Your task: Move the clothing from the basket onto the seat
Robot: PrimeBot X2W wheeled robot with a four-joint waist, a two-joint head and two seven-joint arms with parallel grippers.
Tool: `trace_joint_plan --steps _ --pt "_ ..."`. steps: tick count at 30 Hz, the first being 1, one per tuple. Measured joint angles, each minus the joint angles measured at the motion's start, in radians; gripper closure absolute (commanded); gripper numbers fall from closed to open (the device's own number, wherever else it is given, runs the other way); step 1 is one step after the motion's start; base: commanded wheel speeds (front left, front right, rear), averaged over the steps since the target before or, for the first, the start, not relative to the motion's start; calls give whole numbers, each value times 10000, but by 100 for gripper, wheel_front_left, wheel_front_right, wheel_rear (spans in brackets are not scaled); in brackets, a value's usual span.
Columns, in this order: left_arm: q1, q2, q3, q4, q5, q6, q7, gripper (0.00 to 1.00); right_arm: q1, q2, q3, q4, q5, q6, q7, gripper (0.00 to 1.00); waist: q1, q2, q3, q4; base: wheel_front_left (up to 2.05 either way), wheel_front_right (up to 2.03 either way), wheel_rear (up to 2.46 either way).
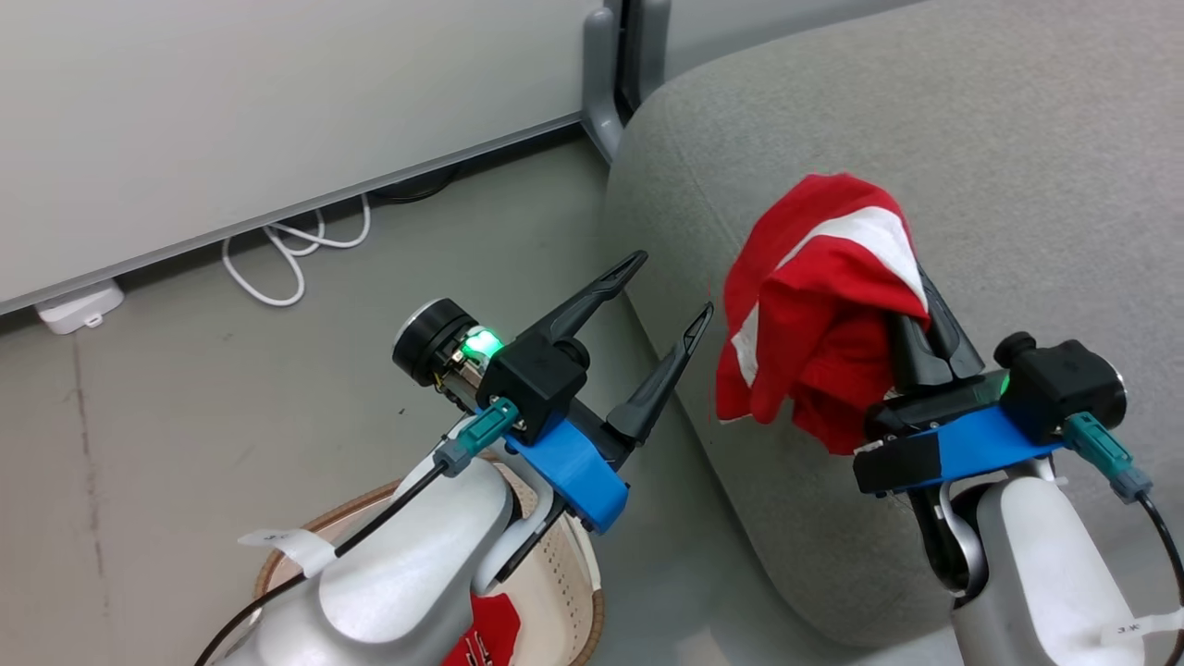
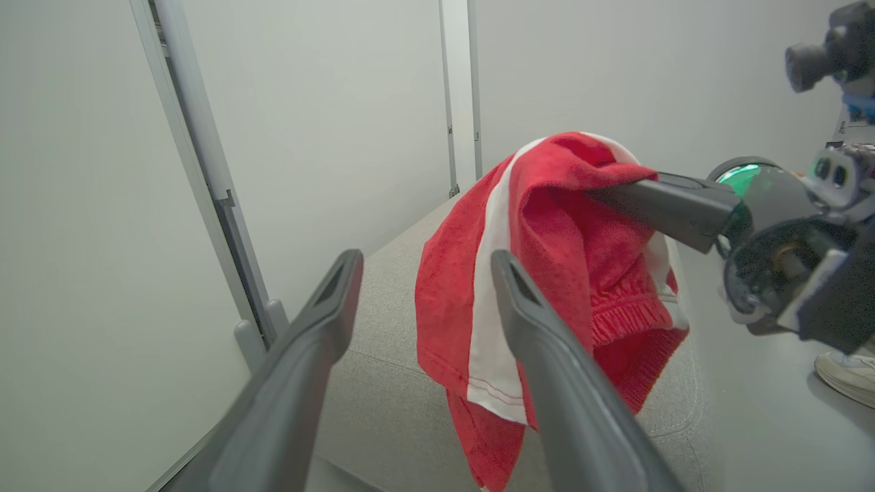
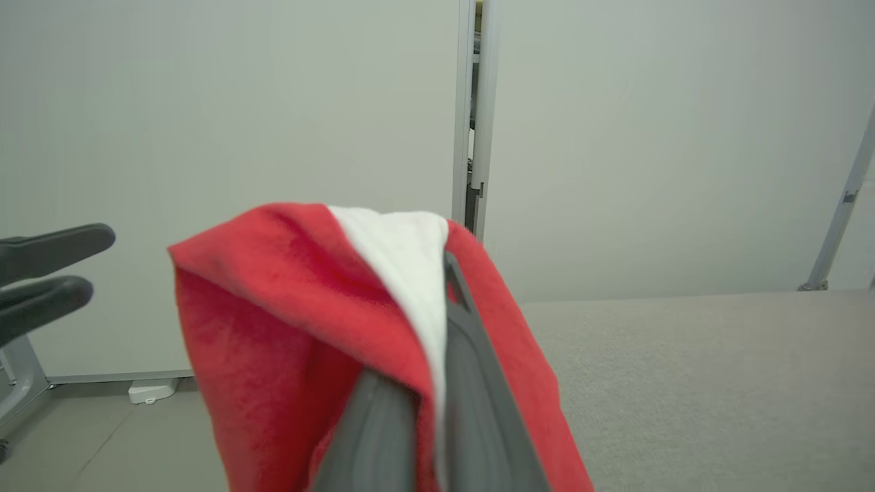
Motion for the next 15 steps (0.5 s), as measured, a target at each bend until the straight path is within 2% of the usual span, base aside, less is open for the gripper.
trace_joint_plan --steps 7,15 --pt "-46 -109 -88 86 15 -13 -46 0 350 0 -322 -265 -88 0 0 100 0 0 113 -366 0 0 0" --pt "-159 -107 -136 113 27 -13 -102 0 431 0 -616 -625 -128 0 0 100 0 1 316 -366 0 0 0"
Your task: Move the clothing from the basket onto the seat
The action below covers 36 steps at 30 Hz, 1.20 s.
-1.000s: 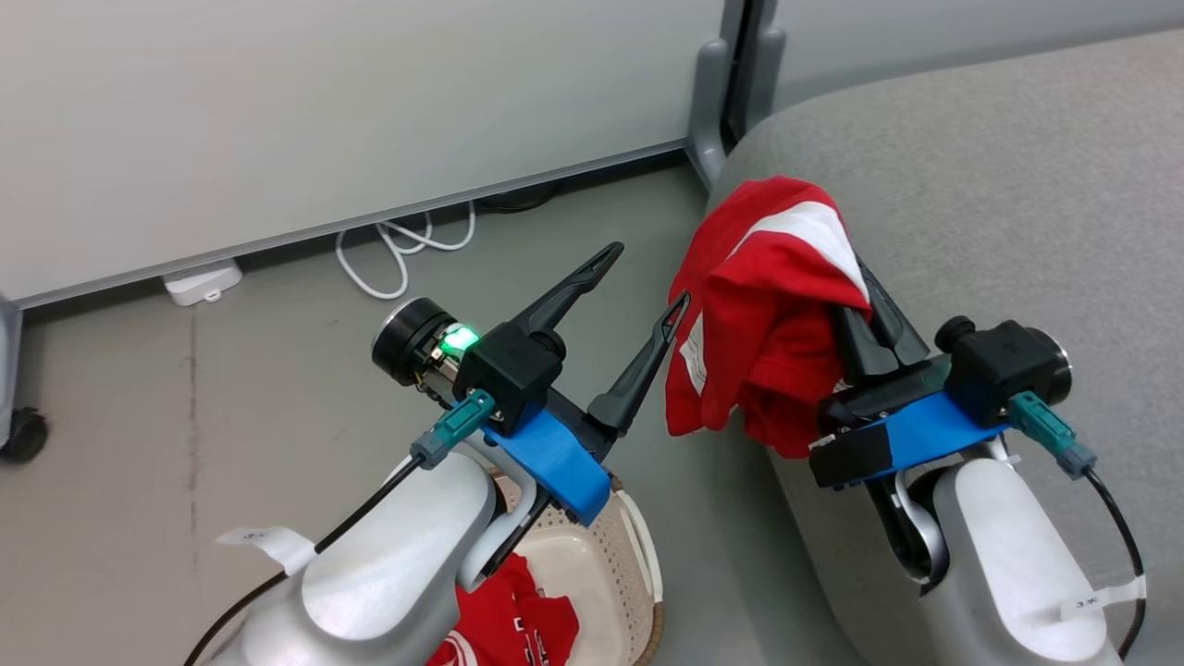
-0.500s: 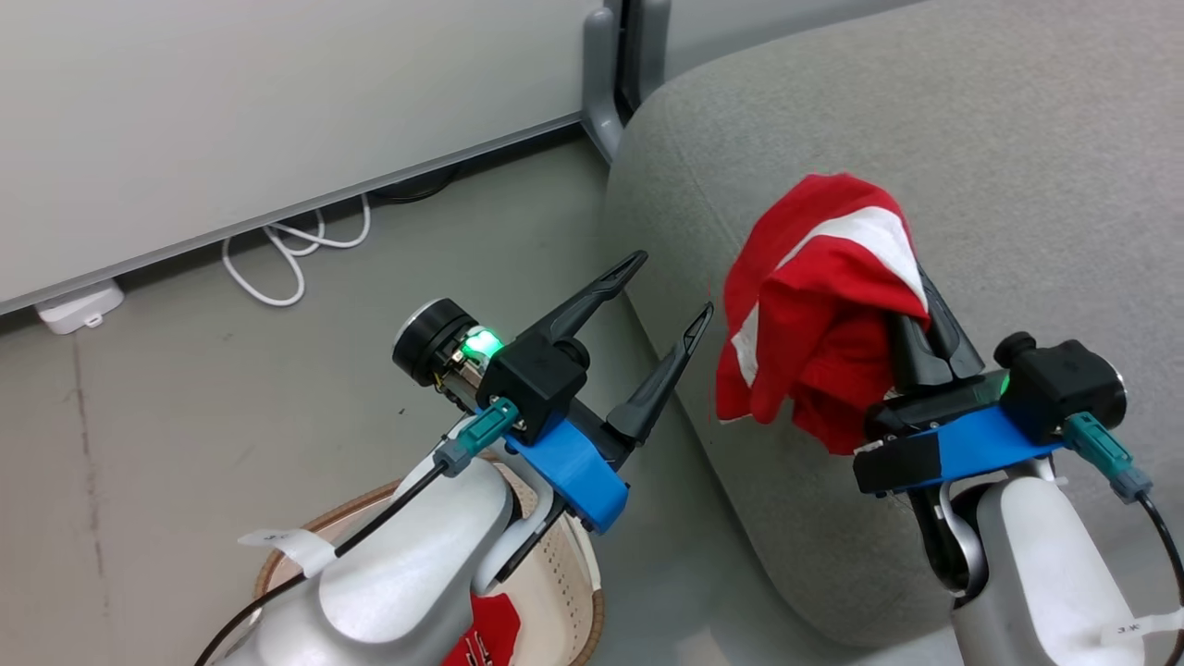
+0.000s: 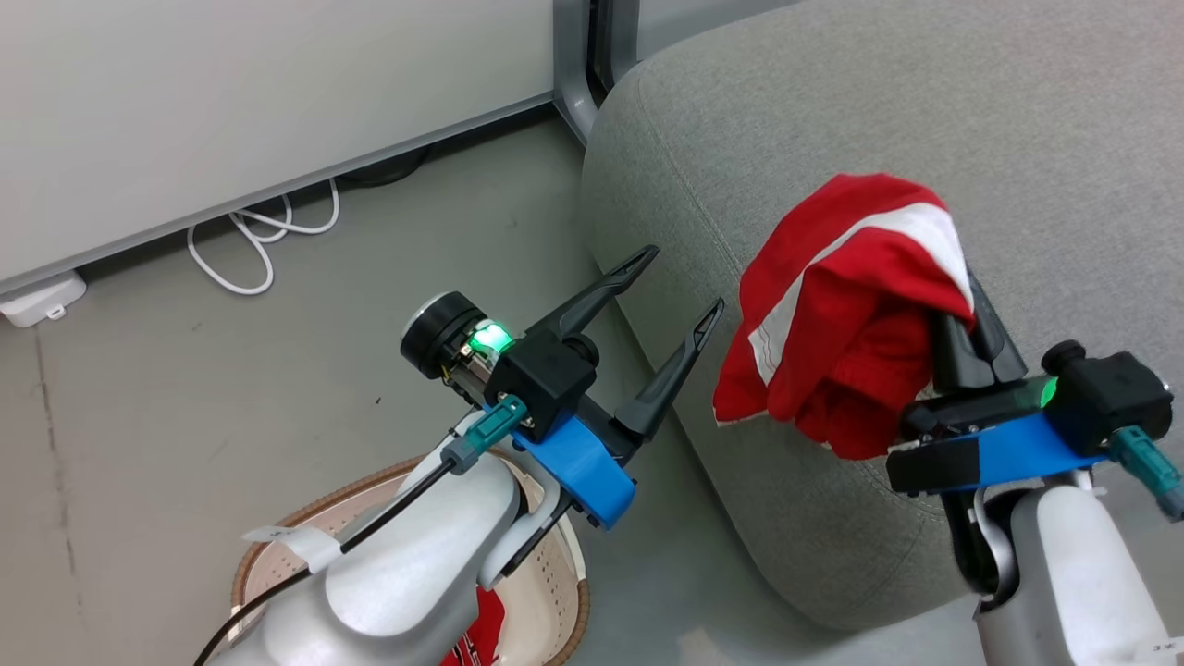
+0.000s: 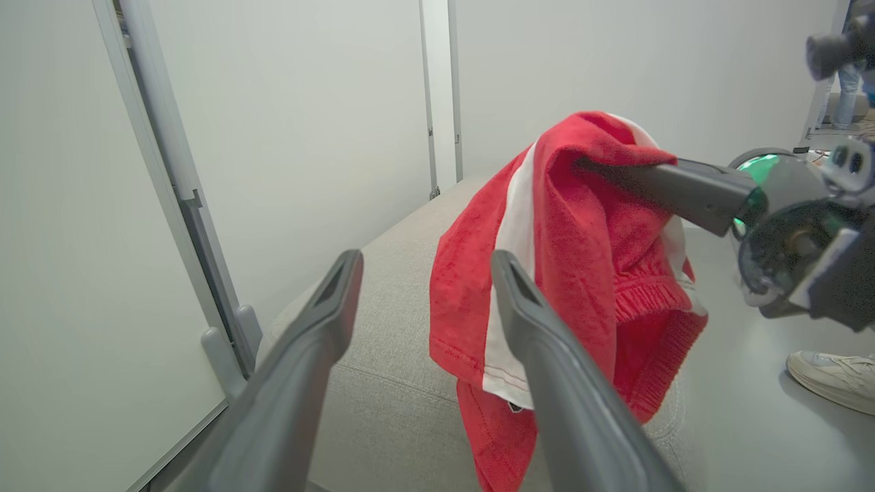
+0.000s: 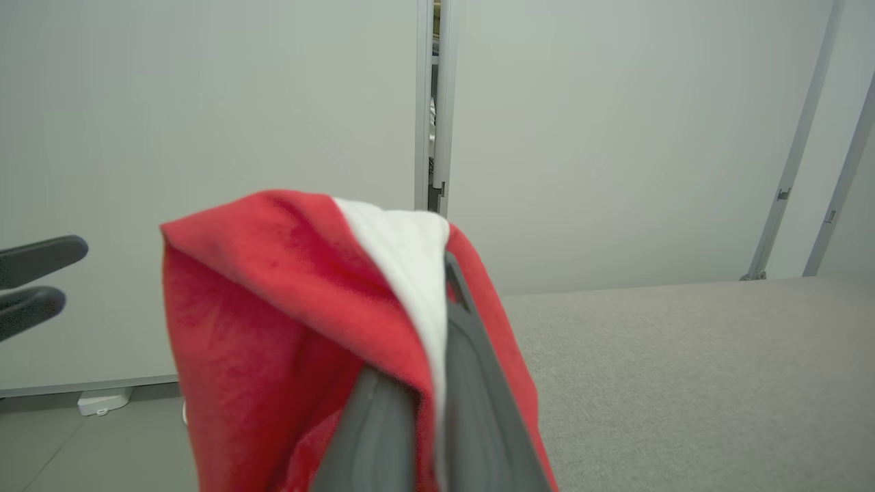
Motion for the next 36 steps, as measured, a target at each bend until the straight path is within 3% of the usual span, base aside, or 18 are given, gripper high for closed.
trace_joint_plan --steps 8,24,36 --pt "-328 188 48 -115 117 77 -17 0 -1024 -90 -512 -428 -33 0 0 100 0 0 604 149 0 0 0" --pt "-1615 848 194 -882 675 203 399 0 -4944 -1448 -2650 -708 -46 0 0 100 2 -1 3143 624 0 0 0" --pt "-2268 1122 121 -1227 928 163 683 0 -6295 -2650 -3756 738 79 2 0 100 2 -1 4871 904 0 0 0"
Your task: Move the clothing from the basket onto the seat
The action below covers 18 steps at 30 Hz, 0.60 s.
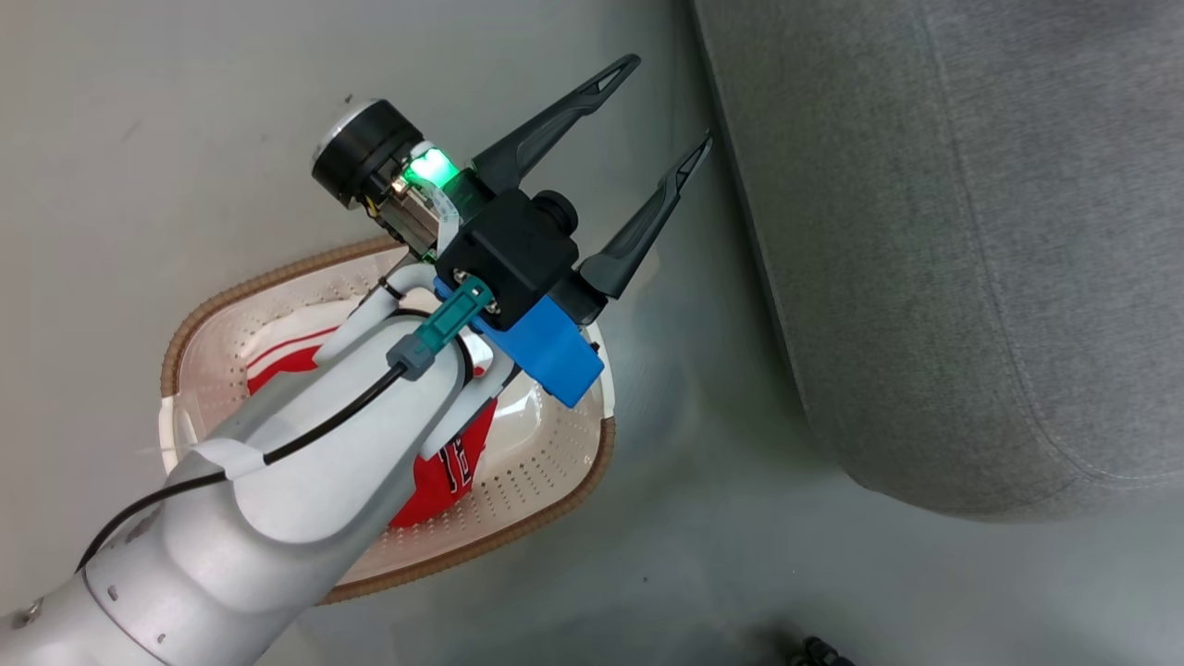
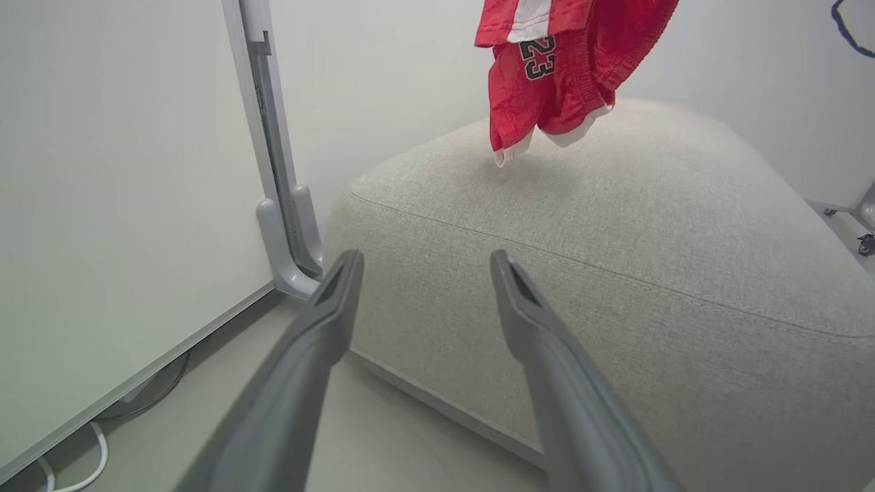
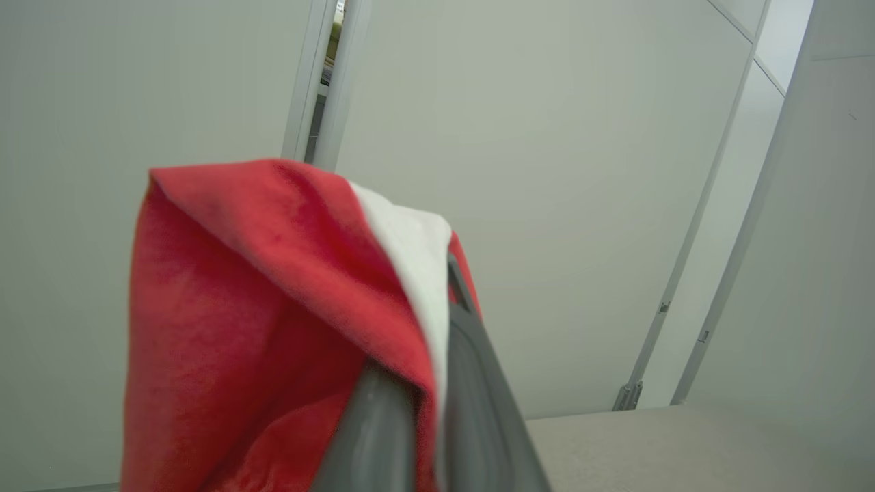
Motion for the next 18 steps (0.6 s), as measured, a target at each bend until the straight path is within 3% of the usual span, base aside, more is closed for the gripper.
trace_joint_plan --steps 7,18 --pt "-131 63 -54 -71 56 6 15 0 -118 -349 -15 1833 -33 0 -2 100 0 0 544 192 0 0 0" --pt "-242 -35 -125 19 38 10 -96 0 -40 -307 199 4255 111 0 0 100 -1 0 680 472 0 0 0"
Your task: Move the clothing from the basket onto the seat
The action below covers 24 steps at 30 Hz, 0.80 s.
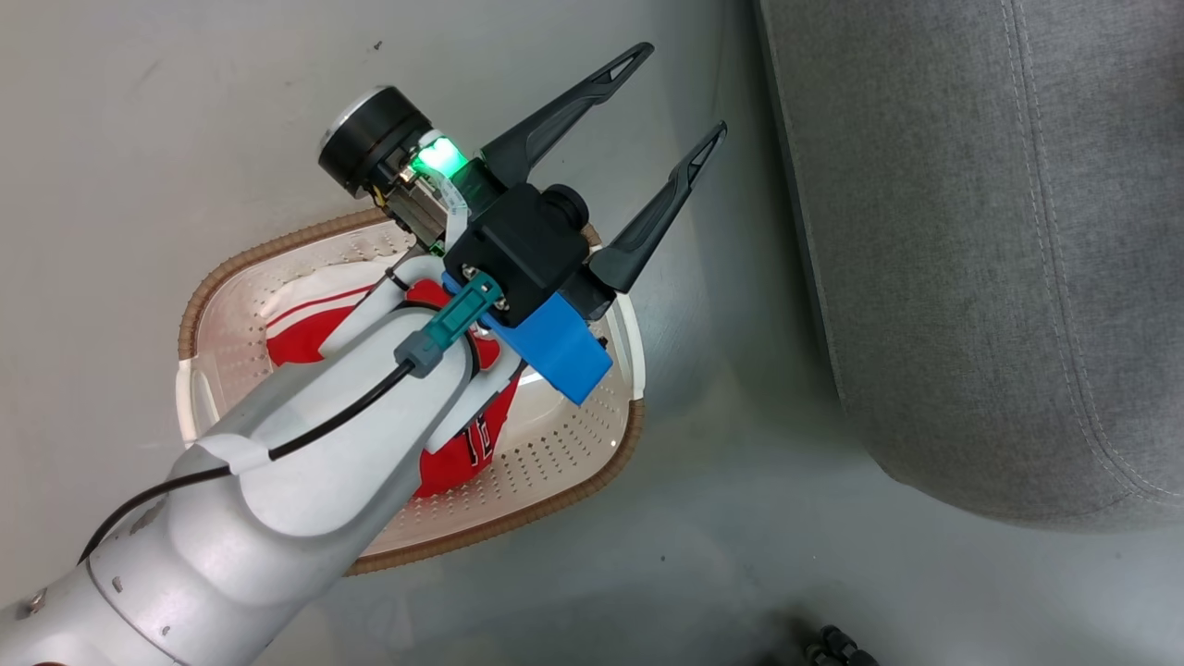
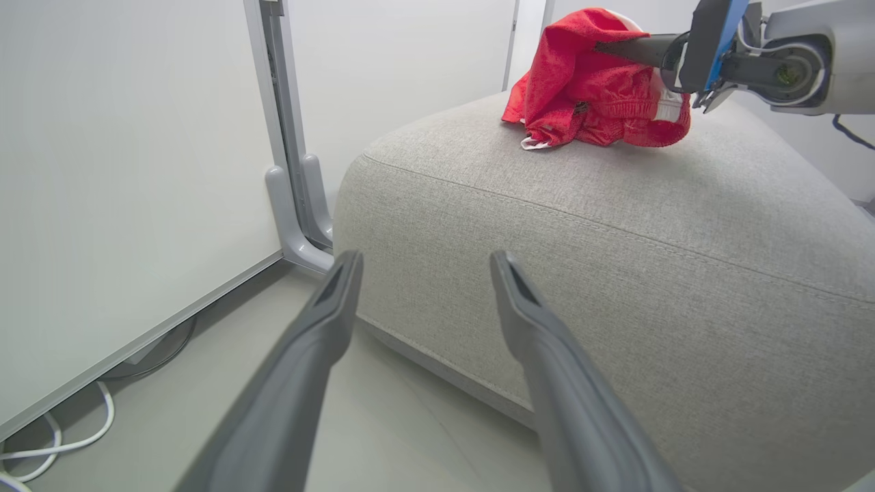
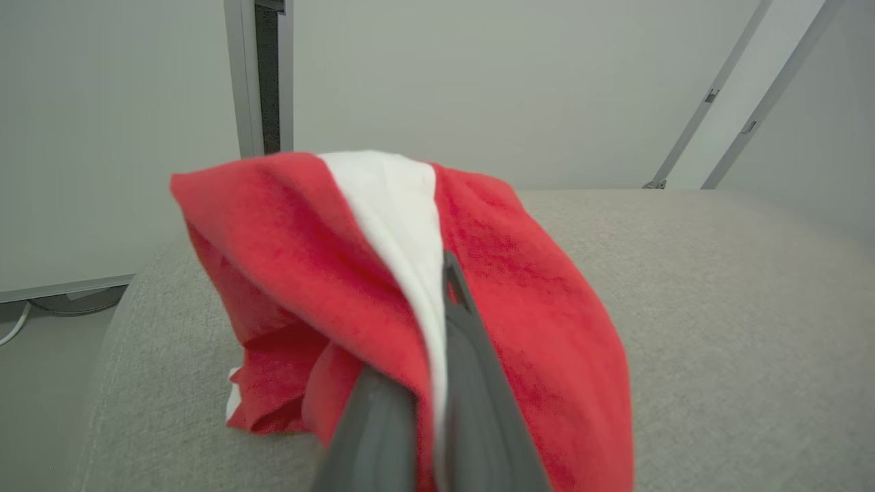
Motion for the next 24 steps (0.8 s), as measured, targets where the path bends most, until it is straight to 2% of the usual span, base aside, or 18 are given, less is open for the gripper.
trace_joint_plan --steps 5,6,7,12,24 --pt "-12 -17 -31 86 -40 23 -86 0 104 127 44 527 165 0 0 100 0 0 -30 54 0 0 0" --pt "-14 -19 -33 104 -71 29 -90 0 128 150 54 600 201 0 0 75 0 0 -52 54 0 0 0" --pt "-17 -27 -35 132 -77 29 -100 0 158 165 69 621 198 0 0 2 0 0 -80 52 0 0 0" --pt "12 -109 -67 324 -157 46 -280 0 599 293 77 426 207 0 0 0 -1 0 -401 41 0 0 0" --pt "818 -378 0 909 -518 88 -727 0 3193 573 811 -732 -23 0 0 0 -1 0 -1936 151 0 0 0"
